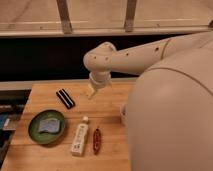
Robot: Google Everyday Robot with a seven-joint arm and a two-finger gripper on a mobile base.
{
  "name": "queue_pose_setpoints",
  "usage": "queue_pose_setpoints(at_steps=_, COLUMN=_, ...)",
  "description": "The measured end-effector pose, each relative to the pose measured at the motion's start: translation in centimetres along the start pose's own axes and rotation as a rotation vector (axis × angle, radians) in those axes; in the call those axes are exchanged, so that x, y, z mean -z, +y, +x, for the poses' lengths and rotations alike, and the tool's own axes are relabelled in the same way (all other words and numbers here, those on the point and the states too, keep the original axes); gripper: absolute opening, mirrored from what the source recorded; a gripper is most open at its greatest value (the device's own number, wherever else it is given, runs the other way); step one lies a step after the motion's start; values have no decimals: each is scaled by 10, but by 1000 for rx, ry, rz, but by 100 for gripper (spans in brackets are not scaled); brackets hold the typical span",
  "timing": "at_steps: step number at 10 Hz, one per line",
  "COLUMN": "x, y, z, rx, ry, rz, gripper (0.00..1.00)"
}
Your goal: Move the arm in a circular motion
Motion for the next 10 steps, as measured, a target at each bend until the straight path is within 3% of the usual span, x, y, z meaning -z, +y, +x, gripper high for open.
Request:
queue_pose_setpoints(at_steps=2, x=3, y=-32, z=37, rx=-84, ry=11, rz=21, gripper=76)
queue_pose_setpoints(at_steps=5, x=5, y=-105, z=83, rx=-231, ry=41, rz=85, gripper=76)
queue_pose_setpoints(at_steps=7, x=1, y=-160, z=84, rx=-291, ry=59, rz=135, gripper=76)
queue_pose_setpoints(at_steps=10, x=-11, y=-219, z=51, rx=-326, ry=71, rz=180, gripper=76)
